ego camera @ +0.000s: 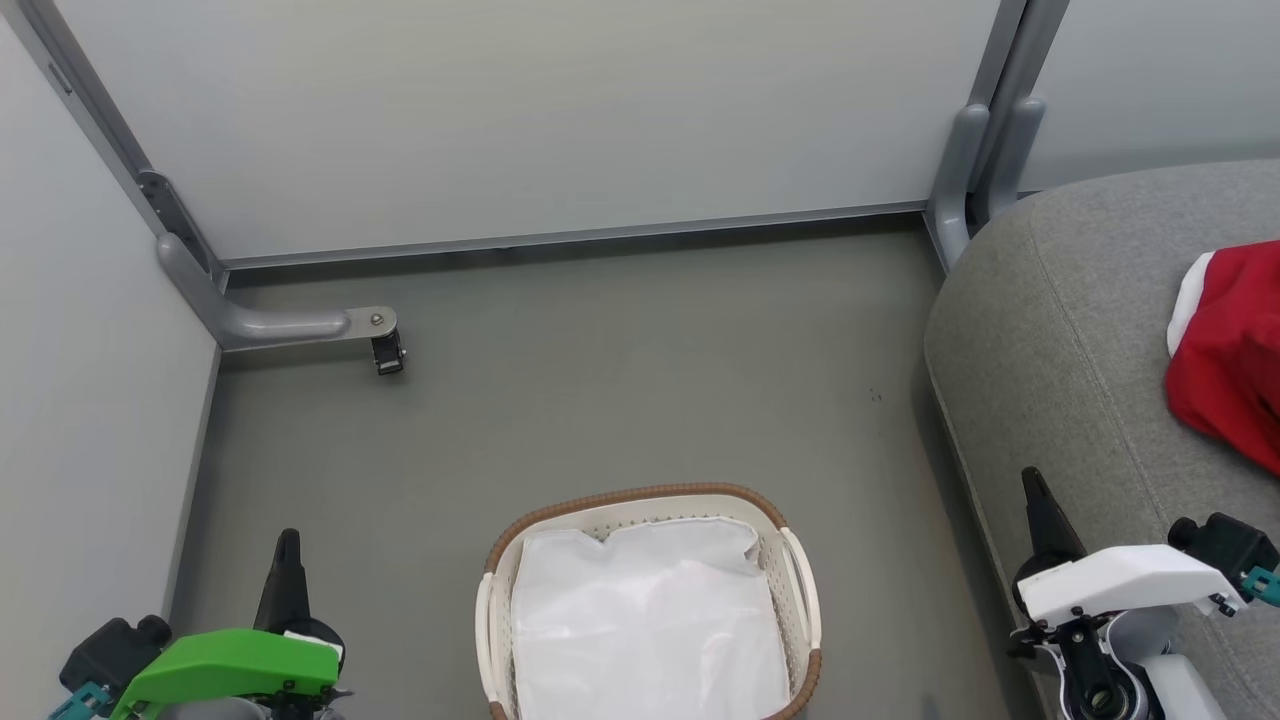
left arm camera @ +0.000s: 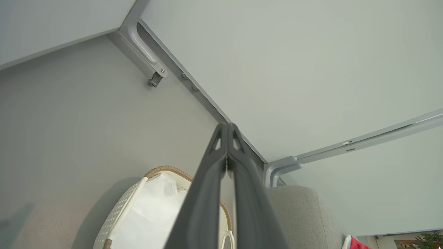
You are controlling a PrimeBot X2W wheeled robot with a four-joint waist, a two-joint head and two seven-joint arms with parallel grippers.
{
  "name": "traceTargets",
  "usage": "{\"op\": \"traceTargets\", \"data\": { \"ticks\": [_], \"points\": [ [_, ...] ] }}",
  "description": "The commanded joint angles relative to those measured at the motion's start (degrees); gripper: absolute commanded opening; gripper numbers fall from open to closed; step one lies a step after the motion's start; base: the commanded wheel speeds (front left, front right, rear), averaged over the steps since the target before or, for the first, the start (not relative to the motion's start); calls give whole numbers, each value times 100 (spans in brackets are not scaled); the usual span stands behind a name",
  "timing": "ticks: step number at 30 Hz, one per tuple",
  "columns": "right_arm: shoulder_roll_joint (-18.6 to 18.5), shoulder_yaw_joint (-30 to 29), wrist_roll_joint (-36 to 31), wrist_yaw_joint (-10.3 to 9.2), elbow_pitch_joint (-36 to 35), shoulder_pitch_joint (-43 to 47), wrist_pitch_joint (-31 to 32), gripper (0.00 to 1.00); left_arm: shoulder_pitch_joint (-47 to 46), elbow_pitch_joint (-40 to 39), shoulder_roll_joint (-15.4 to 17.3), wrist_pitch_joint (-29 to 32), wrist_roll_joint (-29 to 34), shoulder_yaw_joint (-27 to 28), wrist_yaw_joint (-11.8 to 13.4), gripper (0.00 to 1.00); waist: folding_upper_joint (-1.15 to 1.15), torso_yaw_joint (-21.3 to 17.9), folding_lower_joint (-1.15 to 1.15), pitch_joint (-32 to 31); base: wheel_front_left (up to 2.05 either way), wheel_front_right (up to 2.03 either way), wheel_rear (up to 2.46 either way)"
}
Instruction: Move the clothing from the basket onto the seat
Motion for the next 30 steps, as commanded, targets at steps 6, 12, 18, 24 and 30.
{"op": "traceTargets", "data": {
  "ticks": [6, 12, 18, 24, 30],
  "points": [
    [-40, -63, 528, -4, -156, 8, 123, 0, -193, -140, 36, 123, -473, 58, 6, 0, 0, 0, 0, -14, 0, 0, 0],
    [-44, -94, 906, -4, -216, 30, 221, 0, -201, -195, 39, 218, -824, 90, 6, 0, 0, 1, 0, -27, 0, 0, 0],
    [-45, -123, 1264, -4, -276, 55, 312, 0, -224, -246, 42, 310, -1152, 117, 7, 0, 0, 1, 0, -40, 0, 0, 0],
    [-47, -152, 1605, -4, -333, 79, 403, 0, -244, -288, 45, 398, -1469, 141, 7, 0, 0, 1, 0, -53, 0, 0, 0],
    [-50, -178, 1927, -4, -385, 96, 481, 0, -257, -331, 47, 482, -1773, 165, 8, 0, 0, 1, 0, -65, 0, 0, 0]
  ]
}}
